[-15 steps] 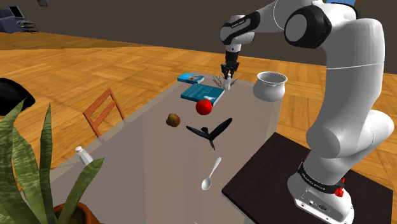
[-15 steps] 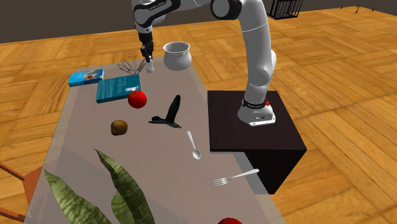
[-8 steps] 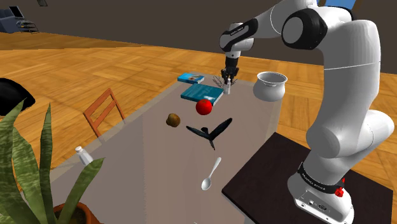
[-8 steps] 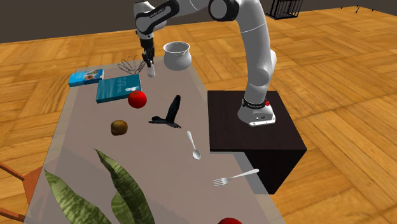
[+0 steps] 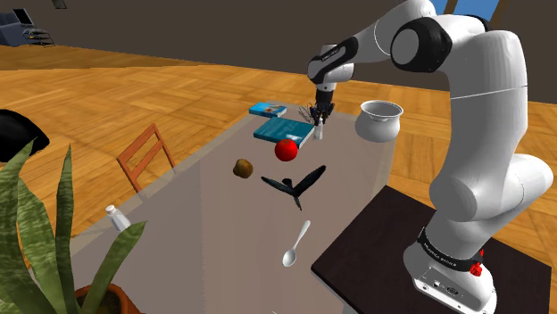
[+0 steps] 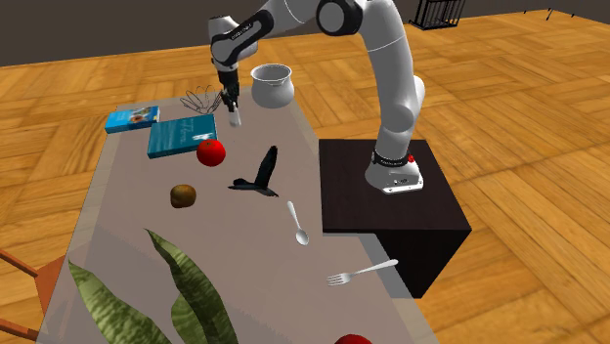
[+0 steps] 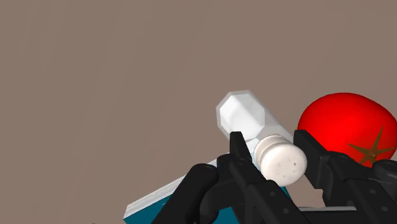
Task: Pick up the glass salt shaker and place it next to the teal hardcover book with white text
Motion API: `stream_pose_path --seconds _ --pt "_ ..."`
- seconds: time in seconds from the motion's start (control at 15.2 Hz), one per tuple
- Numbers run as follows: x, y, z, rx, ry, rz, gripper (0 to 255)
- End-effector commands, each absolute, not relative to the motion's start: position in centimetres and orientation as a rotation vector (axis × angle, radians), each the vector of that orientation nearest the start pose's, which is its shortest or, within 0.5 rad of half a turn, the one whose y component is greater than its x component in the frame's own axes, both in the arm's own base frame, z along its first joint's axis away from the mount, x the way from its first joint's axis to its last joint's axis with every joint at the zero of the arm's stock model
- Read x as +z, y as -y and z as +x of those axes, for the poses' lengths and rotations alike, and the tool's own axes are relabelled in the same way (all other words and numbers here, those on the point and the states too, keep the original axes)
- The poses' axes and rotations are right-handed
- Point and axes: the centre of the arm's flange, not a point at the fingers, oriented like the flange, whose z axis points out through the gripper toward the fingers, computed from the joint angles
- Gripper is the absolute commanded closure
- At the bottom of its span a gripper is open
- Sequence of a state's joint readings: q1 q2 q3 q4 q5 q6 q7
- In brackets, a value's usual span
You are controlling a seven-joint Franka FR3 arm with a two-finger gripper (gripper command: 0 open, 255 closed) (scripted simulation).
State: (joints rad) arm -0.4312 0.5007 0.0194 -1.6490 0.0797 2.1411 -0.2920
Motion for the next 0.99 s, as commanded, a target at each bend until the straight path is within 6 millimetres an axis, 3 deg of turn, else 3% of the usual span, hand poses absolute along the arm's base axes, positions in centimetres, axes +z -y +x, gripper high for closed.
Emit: stream_pose_path --seconds 0.0,0.92 --pt "31.2 26.9 62.3 -0.029 -0.254 -3.057 255" --pt "23.6 26.9 62.3 -0.029 -0.254 -3.057 255"
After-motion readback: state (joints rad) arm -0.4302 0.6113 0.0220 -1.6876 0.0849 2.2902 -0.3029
